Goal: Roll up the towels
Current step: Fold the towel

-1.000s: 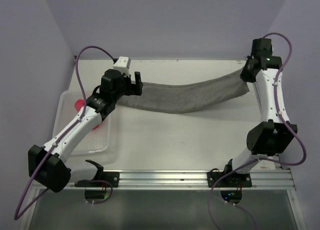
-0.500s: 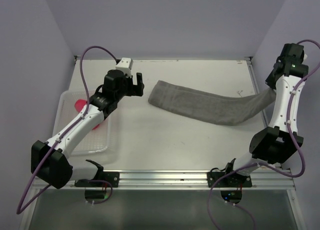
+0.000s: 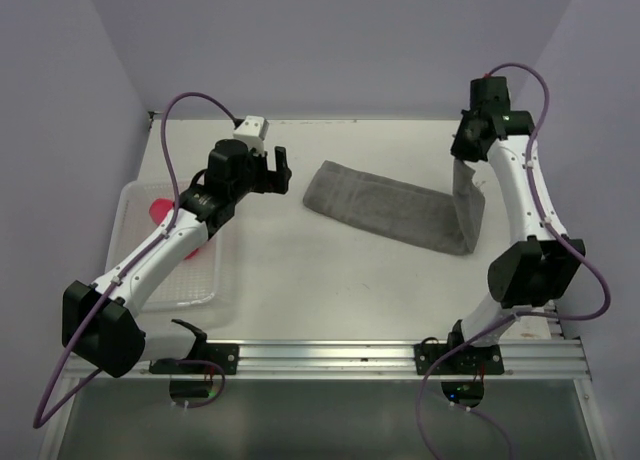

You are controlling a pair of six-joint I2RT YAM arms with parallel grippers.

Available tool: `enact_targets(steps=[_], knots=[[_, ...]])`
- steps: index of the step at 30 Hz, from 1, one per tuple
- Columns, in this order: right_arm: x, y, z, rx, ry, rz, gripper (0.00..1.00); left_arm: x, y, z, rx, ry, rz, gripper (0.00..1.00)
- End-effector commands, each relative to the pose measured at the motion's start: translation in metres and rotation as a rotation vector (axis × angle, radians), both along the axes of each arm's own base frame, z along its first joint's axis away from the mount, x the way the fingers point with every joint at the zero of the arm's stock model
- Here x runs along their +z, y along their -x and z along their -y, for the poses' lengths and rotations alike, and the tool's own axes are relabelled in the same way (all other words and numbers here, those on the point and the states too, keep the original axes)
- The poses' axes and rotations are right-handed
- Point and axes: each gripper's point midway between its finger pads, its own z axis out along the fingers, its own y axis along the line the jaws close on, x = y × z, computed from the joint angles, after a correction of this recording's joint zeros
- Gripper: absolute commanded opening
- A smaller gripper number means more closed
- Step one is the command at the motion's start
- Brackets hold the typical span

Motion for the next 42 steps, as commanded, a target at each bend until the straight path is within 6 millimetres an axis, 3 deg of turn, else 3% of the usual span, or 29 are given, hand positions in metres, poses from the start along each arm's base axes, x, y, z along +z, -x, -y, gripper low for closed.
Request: enact_targets(steps=[1,4,6,7,8,9,10,12,14,15,16,20,23,32,35,37,38,41,42], knots=[[-0.001,-0.026,-0.047,0.021,-0.088,0.044,0.00,0.009,-0.003,0.006,-0.024,0.027,0.029,0.95],[-0.013,-0.037,-0.090,0.076,-0.124,0.025,0.00,0.010,-0.002,0.006,-0.024,0.029,0.030,0.95],[-0.019,-0.043,-0.107,0.091,-0.131,0.015,0.00,0.013,-0.001,0.006,-0.023,0.032,0.037,0.95],[-0.011,-0.047,-0.126,0.115,-0.147,0.035,0.00,0.014,-0.001,0.005,-0.024,0.032,0.040,0.95],[-0.023,-0.052,-0.135,0.122,-0.142,0.005,0.00,0.015,0.000,0.005,-0.022,0.033,0.043,0.95],[-0.022,-0.054,-0.144,0.131,-0.144,0.004,0.00,0.017,0.000,0.004,-0.022,0.035,0.049,0.95],[-0.009,-0.059,-0.161,0.149,-0.150,0.037,0.00,0.017,0.000,0.004,-0.023,0.035,0.051,0.95],[-0.019,-0.064,-0.176,0.154,-0.140,0.007,0.00,0.018,0.001,0.005,-0.024,0.036,0.052,0.95],[-0.005,-0.067,-0.196,0.169,-0.159,0.040,0.00,0.018,0.001,0.005,-0.025,0.038,0.051,0.96],[-0.012,-0.071,-0.203,0.164,-0.168,0.030,0.00,0.020,0.001,0.005,-0.027,0.040,0.055,0.96],[-0.005,-0.072,-0.214,0.177,-0.181,0.051,0.00,0.020,0.002,0.005,-0.029,0.041,0.055,0.96],[-0.014,-0.079,-0.239,0.200,-0.219,0.053,0.00,0.021,0.002,0.006,-0.032,0.044,0.057,0.96],[-0.033,-0.080,-0.254,0.215,-0.246,0.018,0.00,0.021,0.003,0.006,-0.036,0.044,0.058,0.96],[-0.068,-0.086,-0.278,0.235,-0.321,-0.024,0.00,0.022,0.004,0.008,-0.045,0.051,0.058,0.96],[-0.077,-0.093,-0.296,0.278,-0.376,-0.021,0.00,0.024,0.004,0.007,-0.044,0.055,0.062,0.96],[-0.075,-0.096,-0.319,0.362,-0.412,0.004,0.00,0.024,0.004,0.008,-0.047,0.056,0.061,0.96],[-0.089,-0.097,-0.324,0.368,-0.401,-0.018,0.00,0.024,0.004,0.008,-0.047,0.056,0.061,0.96],[-0.094,-0.099,-0.340,0.401,-0.438,-0.030,0.18,0.024,0.005,0.008,-0.046,0.056,0.063,0.96],[-0.106,-0.101,-0.344,0.394,-0.453,-0.051,0.24,0.024,0.005,0.008,-0.047,0.056,0.063,0.96]])
